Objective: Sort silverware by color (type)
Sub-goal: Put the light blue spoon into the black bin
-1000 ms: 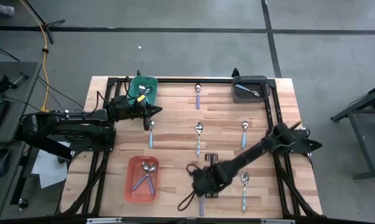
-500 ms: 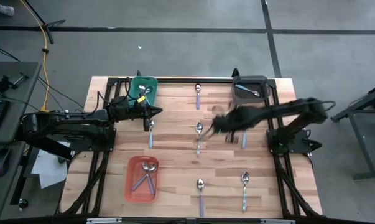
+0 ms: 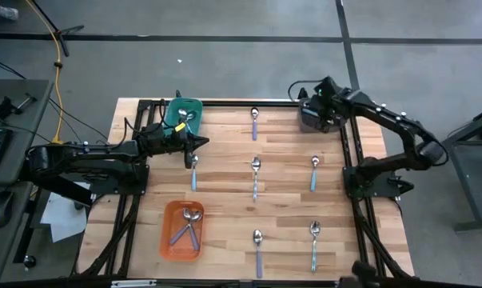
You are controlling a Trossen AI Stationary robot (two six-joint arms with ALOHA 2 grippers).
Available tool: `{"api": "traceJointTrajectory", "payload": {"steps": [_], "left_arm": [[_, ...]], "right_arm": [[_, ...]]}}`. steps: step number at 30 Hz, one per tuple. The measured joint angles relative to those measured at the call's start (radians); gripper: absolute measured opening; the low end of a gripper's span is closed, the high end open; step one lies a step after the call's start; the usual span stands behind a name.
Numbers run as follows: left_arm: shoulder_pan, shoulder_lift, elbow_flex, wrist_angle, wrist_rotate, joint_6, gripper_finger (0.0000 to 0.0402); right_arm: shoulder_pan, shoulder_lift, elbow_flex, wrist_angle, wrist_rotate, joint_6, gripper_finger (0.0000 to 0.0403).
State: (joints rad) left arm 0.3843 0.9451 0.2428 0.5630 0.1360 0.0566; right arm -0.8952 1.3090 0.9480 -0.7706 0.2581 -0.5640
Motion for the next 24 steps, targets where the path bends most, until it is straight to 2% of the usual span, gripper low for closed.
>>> {"api": "traceJointTrajectory", "payload": {"steps": [6,14,24], "left_arm": [[0.000,0.000,0.000,0.012,0.000,-0.002,0.0003],[0.000,0.000,0.000,0.011,0.000,-0.008,0.0003],[0.000,0.000,0.000,0.010,0.000,-0.001,0.0003]], "right_arm": [[-0.104,0.130,-0.006,0.132,-0.027,-0.061,0.0005],[-0.106,0.275,-0.006,0.151,-0.049,-0.063,0.0006],[-0.106,0.374,-0.006,0.165,-0.022,-0.046,0.0007]]}}
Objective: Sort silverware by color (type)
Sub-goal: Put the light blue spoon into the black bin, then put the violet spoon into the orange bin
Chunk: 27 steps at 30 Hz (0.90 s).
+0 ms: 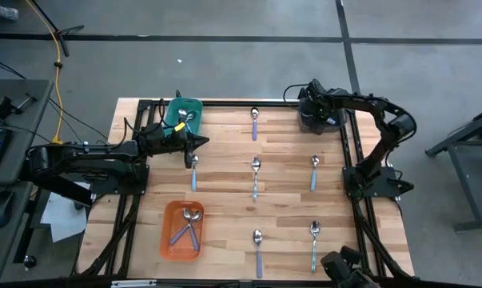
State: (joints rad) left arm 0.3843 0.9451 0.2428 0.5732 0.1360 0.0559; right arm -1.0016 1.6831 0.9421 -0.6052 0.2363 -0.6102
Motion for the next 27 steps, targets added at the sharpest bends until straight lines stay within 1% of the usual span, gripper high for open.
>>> {"api": "traceJointTrajectory", "payload": {"steps": [3,5,9,14,16,19,22,25,27], "left_arm": [[0.000,0.000,0.000,-0.001,0.000,0.000,0.0003],[0.000,0.000,0.000,0.000,0.000,0.000,0.0003],[0.000,0.000,0.000,0.000,0.000,0.001,0.0003],[0.000,0.000,0.000,0.000,0.000,0.001,0.0003],[0.000,0.000,0.000,0.000,0.000,0.000,0.0003],[0.000,0.000,0.000,-0.001,0.000,0.000,0.0003],[0.000,0.000,0.000,-0.003,0.000,0.000,0.0003],[0.000,0.000,0.000,-0.005,0.000,0.000,0.0003],[0.000,0.000,0.000,-0.005,0.000,0.000,0.0003]], "right_arm": [[0.000,0.010,0.000,0.003,0.000,0.007,0.0012],[0.000,0.007,0.000,0.006,0.000,0.015,0.0023],[0.007,-0.025,0.000,0.005,0.058,0.052,0.0063],[0.029,-0.107,0.000,-0.009,0.096,0.063,0.0110],[0.041,-0.150,0.000,-0.010,0.096,0.081,0.0119],[0.062,-0.219,0.000,-0.012,0.091,0.130,0.0123],[0.087,-0.286,0.000,-0.020,0.045,0.210,0.0122],[0.119,-0.344,0.001,-0.025,-0.055,0.314,0.0111],[0.154,-0.372,0.001,-0.024,-0.117,0.380,0.0097]]}}
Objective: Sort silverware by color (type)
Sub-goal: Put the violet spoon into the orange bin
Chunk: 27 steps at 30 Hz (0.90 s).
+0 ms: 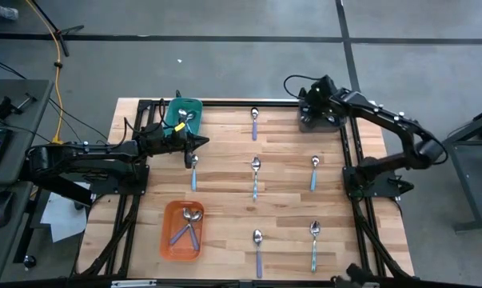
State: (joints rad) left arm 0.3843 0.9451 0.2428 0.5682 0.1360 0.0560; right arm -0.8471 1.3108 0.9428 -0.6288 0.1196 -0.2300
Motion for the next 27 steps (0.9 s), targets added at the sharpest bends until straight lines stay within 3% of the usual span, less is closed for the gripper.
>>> {"api": "traceJointTrajectory", "payload": {"steps": [6,11,17,21,27], "left_arm": [[0.000,0.000,0.000,-0.004,0.000,-0.002,0.0003],[0.000,0.000,0.000,-0.014,0.000,-0.010,0.0003],[0.000,0.000,0.000,-0.017,0.000,-0.010,0.0003],[0.000,0.000,0.000,-0.017,0.000,-0.017,0.0003],[0.000,0.000,0.000,-0.017,0.000,-0.018,0.0003]], "right_arm": [[0.192,-0.038,-0.004,0.008,-0.013,0.164,0.0037],[0.396,-0.075,-0.093,0.014,0.082,0.416,0.0003],[0.629,-0.125,-0.224,0.019,0.146,0.821,0.0006],[0.742,-0.129,-0.238,-0.115,0.198,1.070,0.0011],[0.807,-0.127,-0.238,-0.218,0.299,1.257,0.0045]]}}
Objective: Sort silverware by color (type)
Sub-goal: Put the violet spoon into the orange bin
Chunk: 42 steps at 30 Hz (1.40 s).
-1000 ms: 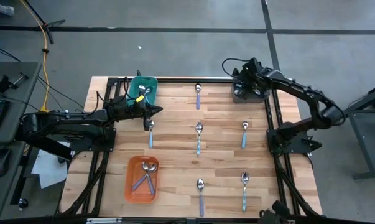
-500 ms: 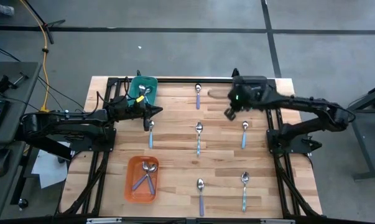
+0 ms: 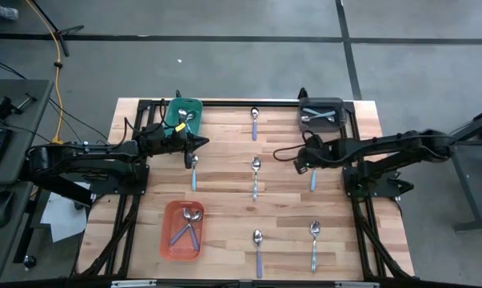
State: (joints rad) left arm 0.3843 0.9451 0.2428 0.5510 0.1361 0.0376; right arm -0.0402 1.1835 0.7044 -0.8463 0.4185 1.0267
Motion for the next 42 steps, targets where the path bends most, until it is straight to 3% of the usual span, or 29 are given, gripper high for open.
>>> {"api": "traceJointTrajectory", "payload": {"steps": [6,11,14,20,30,38,42], "left_arm": [[0.000,0.000,0.000,0.000,0.000,0.000,0.0003],[0.000,0.000,0.000,0.000,0.000,0.000,0.0003],[0.000,0.000,0.000,-0.001,0.000,-0.004,0.0003],[0.000,0.000,0.000,-0.008,0.001,-0.009,0.0003],[0.000,0.000,0.000,-0.012,0.001,-0.001,0.0003],[0.000,0.000,0.000,-0.013,0.004,0.000,0.0003],[0.000,0.000,0.000,-0.015,0.004,0.000,0.0003]], "right_arm": [[-0.018,0.035,0.000,0.325,0.021,-0.095,0.0110],[-0.091,0.157,0.006,0.698,0.011,-0.249,0.0148],[-0.161,0.258,0.069,0.804,-0.036,-0.294,0.0157],[-0.289,0.483,0.295,0.757,-0.107,-0.397,0.0158],[-0.441,0.831,0.680,0.463,-0.193,-0.433,0.0158],[-0.500,1.003,0.876,0.323,-0.269,-0.452,0.0158],[-0.518,1.015,0.921,0.240,-0.297,-0.460,0.0154]]}}
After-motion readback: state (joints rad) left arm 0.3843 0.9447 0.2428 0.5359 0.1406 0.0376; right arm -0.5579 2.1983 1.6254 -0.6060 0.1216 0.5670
